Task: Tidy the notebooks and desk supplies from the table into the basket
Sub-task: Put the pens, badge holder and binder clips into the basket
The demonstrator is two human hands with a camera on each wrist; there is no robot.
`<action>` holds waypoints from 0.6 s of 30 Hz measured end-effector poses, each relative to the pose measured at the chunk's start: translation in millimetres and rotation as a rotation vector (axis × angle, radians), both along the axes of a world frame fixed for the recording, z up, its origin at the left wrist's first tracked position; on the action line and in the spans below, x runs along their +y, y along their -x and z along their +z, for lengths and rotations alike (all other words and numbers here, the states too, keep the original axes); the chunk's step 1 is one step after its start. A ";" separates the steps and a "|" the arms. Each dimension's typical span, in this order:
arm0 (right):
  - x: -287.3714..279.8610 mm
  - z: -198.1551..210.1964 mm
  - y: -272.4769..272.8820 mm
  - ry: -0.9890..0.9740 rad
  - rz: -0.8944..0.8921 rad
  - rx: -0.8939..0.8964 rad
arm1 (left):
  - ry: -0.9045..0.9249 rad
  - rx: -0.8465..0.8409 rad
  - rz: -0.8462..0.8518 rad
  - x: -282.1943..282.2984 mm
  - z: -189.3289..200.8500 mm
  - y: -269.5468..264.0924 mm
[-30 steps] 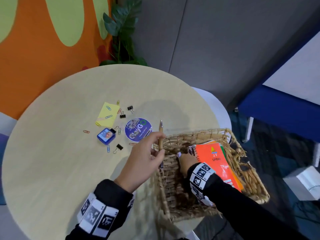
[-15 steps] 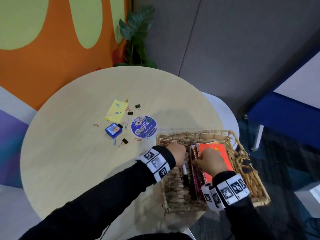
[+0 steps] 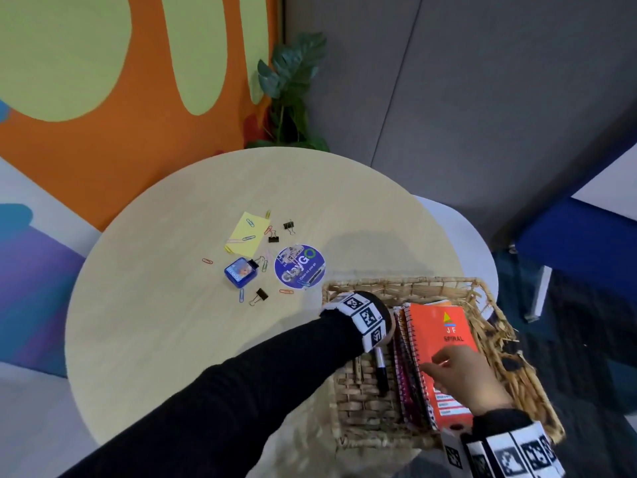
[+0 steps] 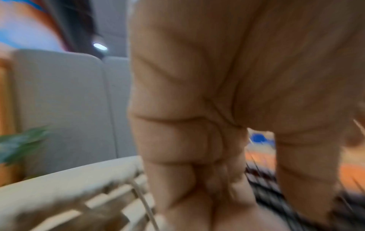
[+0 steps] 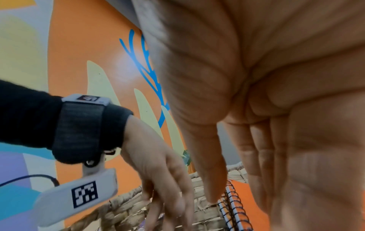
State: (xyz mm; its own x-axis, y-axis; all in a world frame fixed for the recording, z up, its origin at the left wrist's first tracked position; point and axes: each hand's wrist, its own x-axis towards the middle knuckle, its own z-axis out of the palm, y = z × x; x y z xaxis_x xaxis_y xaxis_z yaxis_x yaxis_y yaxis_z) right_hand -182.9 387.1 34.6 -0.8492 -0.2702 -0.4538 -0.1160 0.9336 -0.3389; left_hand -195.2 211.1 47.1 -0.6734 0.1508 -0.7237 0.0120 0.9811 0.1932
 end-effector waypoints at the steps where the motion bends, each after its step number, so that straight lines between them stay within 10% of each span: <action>1: -0.1 -0.9 0.1 0.005 0.008 0.001 | -0.057 0.069 0.044 -7.1 1.7 2.2; 7: -27.2 21.7 0.3 0.211 0.123 0.121 | -0.273 0.585 0.754 -138.7 -11.7 -22.5; 12: -90.2 55.6 13.0 0.367 0.233 0.212 | 0.138 0.411 0.912 -223.8 -63.1 -52.5; 18: -205.2 64.7 38.8 0.368 0.453 0.208 | 0.191 0.326 0.917 -254.8 -98.7 -61.4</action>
State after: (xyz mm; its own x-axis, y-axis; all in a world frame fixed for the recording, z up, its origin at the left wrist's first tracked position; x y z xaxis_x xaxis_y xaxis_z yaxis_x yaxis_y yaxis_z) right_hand -221.6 181.8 99.2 -0.6743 -0.7317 -0.0997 -0.5714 0.6025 -0.5572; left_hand -133.8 -43.6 -51.6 -0.6417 -0.6282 -0.4400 -0.7430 0.6515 0.1534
